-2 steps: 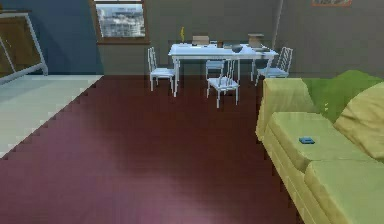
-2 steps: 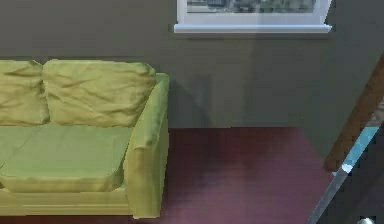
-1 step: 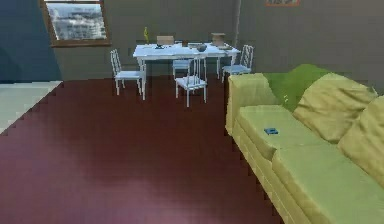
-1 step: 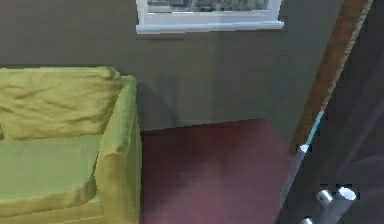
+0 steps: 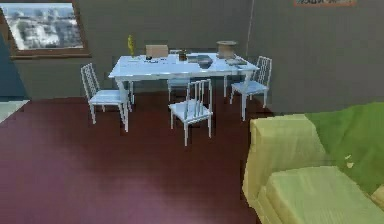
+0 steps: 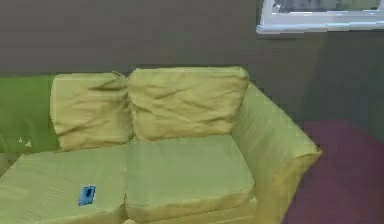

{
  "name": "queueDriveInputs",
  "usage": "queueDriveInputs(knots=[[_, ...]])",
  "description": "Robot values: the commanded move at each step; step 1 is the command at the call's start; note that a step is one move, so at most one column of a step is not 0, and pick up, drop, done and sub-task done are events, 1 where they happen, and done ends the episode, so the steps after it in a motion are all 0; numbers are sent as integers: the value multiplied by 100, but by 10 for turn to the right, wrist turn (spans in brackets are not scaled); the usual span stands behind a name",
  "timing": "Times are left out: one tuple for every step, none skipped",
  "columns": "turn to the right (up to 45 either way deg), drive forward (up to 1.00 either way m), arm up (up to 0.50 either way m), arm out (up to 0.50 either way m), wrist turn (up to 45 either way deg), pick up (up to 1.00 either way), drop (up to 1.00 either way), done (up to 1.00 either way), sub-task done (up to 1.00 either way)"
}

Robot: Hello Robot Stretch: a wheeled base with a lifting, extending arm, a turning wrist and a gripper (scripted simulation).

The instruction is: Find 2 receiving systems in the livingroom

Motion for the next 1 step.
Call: queueDriveInputs(knots=[[0, 100, 0, 0, 0, 0, 0, 0, 0]])
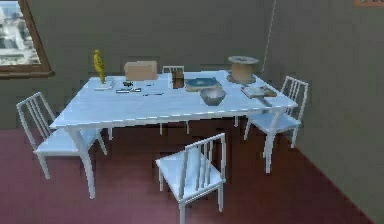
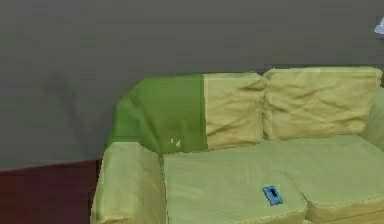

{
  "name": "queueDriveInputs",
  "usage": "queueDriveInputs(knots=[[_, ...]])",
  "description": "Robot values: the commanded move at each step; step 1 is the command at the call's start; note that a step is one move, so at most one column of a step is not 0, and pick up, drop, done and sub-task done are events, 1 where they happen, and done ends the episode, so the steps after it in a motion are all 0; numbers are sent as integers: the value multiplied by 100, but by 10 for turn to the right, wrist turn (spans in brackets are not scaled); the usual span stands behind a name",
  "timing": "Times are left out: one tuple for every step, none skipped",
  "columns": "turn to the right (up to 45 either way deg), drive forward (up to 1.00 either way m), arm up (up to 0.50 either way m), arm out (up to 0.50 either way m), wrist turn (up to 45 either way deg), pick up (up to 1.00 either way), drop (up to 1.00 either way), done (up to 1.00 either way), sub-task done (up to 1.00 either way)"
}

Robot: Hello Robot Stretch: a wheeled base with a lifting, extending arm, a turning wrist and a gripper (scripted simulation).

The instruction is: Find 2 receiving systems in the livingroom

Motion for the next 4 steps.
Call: queueDriveInputs(knots=[[0, 40, 0, 0, 0, 0, 0, 0, 0], [450, 0, 0, 0, 0, 0, 0, 0, 0], [180, 0, 0, 0, 0, 0, 0, 0, 0], [0, 20, 0, 0, 0, 0, 0, 0, 0]])
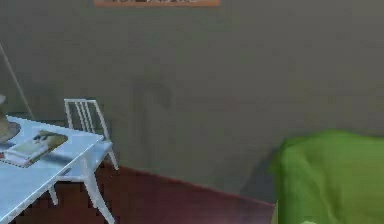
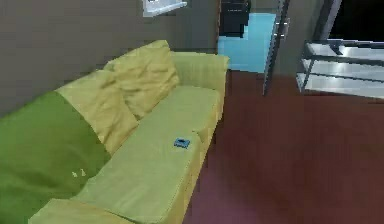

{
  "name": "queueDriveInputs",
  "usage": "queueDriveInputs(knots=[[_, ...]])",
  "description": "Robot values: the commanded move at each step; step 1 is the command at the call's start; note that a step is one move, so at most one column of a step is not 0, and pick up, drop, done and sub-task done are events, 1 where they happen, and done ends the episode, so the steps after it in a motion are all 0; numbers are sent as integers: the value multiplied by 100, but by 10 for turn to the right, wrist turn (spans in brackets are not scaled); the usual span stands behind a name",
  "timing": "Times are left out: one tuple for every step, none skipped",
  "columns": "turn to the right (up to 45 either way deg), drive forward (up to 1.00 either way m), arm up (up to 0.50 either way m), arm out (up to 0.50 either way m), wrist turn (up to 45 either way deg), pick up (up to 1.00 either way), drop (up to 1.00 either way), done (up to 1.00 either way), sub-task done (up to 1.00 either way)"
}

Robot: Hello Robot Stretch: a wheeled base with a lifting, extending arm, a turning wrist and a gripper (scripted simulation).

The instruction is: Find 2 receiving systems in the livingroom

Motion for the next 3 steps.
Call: queueDriveInputs(knots=[[-450, 0, 0, 0, 0, 0, 0, 0, 0], [-300, 0, 0, 0, 0, 0, 0, 0, 0], [0, 0, 0, 0, 0, 0, 0, 100, 0]])
